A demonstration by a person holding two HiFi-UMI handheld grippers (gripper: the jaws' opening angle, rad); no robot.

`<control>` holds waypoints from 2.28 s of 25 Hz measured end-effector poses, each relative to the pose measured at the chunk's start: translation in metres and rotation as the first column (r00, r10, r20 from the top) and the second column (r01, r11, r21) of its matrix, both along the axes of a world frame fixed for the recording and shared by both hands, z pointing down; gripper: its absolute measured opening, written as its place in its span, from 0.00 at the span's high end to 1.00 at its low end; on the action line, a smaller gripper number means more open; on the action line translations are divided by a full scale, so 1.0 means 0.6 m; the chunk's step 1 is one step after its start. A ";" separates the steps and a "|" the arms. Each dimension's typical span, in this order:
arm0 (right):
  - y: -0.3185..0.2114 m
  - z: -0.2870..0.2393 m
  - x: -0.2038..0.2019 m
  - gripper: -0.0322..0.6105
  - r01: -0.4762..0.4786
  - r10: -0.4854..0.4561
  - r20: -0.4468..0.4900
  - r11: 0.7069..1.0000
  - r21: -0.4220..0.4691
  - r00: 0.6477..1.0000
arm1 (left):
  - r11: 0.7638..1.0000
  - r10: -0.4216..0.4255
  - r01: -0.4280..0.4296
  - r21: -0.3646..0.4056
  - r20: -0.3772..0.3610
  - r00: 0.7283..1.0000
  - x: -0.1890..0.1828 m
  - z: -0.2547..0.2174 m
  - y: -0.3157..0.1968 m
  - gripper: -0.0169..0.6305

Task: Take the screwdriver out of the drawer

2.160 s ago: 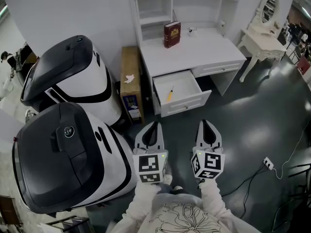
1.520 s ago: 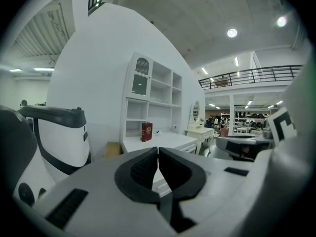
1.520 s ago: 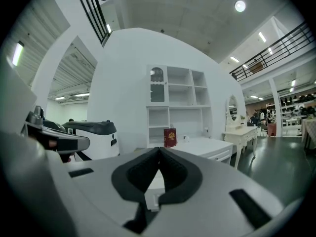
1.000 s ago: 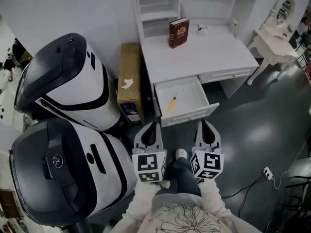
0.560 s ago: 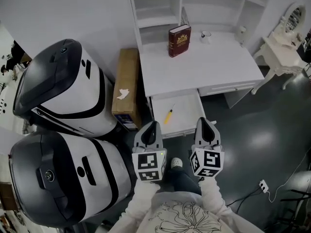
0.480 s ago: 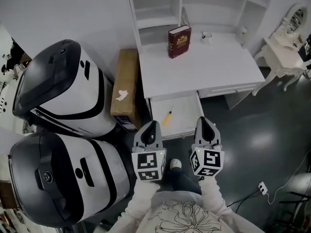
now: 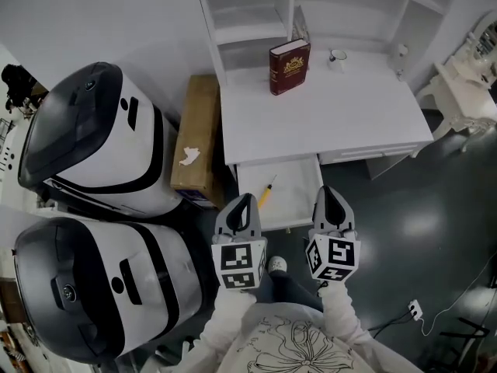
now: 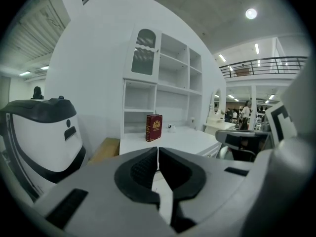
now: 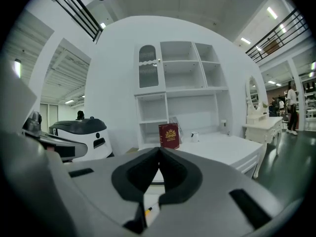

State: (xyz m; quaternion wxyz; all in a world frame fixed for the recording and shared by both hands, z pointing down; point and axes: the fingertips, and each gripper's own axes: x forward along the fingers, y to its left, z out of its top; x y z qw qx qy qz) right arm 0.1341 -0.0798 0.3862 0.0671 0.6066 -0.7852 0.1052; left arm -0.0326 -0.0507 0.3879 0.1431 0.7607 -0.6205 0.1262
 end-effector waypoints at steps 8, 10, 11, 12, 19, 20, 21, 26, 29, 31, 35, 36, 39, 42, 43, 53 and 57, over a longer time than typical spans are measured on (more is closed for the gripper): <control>-0.061 0.032 0.000 0.95 -0.023 0.023 0.001 0.999 -0.041 1.000 | 0.998 -0.002 0.002 -0.063 0.003 1.000 -0.014 0.045 -0.059 0.96; -0.080 0.037 0.000 0.95 -0.033 0.033 -0.002 0.998 -0.048 0.999 | 0.997 0.013 -0.012 -0.071 0.003 1.000 -0.015 0.053 -0.083 0.96; -0.090 0.040 0.000 0.95 -0.039 0.038 -0.004 0.998 -0.051 0.999 | 0.997 0.022 -0.022 -0.077 0.003 1.000 -0.016 0.057 -0.096 0.96; -0.099 0.042 0.001 0.95 -0.045 0.045 -0.007 0.997 -0.055 0.999 | 0.996 0.033 -0.033 -0.084 0.002 0.999 -0.016 0.061 -0.108 0.96; -0.162 0.066 0.008 0.95 -0.110 0.108 -0.017 0.990 -0.090 0.994 | 0.983 0.102 -0.103 -0.154 -0.009 0.995 -0.010 0.106 -0.182 0.96; -0.168 0.071 0.008 0.95 -0.117 0.116 -0.019 0.989 -0.095 0.993 | 0.979 0.115 -0.116 -0.168 -0.014 0.993 -0.009 0.115 -0.189 0.96; -0.174 0.076 0.009 0.95 -0.125 0.124 -0.022 0.987 -0.101 0.992 | 0.975 0.129 -0.131 -0.181 -0.019 0.991 -0.006 0.125 -0.195 0.96; -0.197 0.113 0.019 0.95 -0.170 0.166 -0.040 0.975 -0.145 0.985 | 0.943 0.204 -0.207 -0.260 -0.039 0.978 0.010 0.178 -0.216 0.96; -0.205 0.134 0.024 0.95 -0.196 0.191 -0.051 0.966 -0.169 0.980 | 0.919 0.237 -0.244 -0.310 -0.061 0.970 0.017 0.214 -0.223 0.96; -0.208 0.148 0.028 0.95 -0.214 0.208 -0.054 0.959 -0.184 0.977 | 0.895 0.264 -0.276 -0.350 -0.083 0.961 0.023 0.241 -0.225 0.96; -0.217 0.175 0.037 0.95 -0.242 0.233 -0.069 0.947 -0.210 0.970 | 0.850 0.307 -0.317 -0.421 -0.094 0.947 0.034 0.294 -0.228 0.95; -0.219 0.181 0.040 0.95 -0.250 0.240 -0.073 0.944 -0.214 0.968 | 0.839 0.314 -0.324 -0.436 -0.097 0.944 0.036 0.308 -0.230 0.95; -0.221 0.198 0.050 0.95 -0.275 0.263 -0.082 0.934 -0.230 0.961 | 0.806 0.332 -0.344 -0.482 -0.115 0.936 0.043 0.346 -0.230 0.90; -0.223 0.213 0.056 0.95 -0.297 0.283 -0.088 0.922 -0.249 0.955 | 0.775 0.338 -0.353 -0.524 -0.129 0.932 0.044 0.381 -0.229 0.88; -0.223 0.217 0.056 0.95 -0.303 0.289 -0.090 0.918 -0.255 0.953 | 0.764 0.338 -0.355 -0.538 -0.135 0.931 0.044 0.393 -0.229 0.87; -0.214 0.285 0.065 0.95 -0.336 0.319 -0.104 0.884 -0.325 0.942 | 0.654 0.342 -0.347 -0.673 -0.146 0.928 0.045 0.537 -0.218 0.78; -0.211 0.312 0.070 0.95 -0.340 0.321 -0.114 0.870 -0.358 0.940 | 0.596 0.343 -0.345 -0.725 -0.158 0.926 0.048 0.590 -0.215 0.77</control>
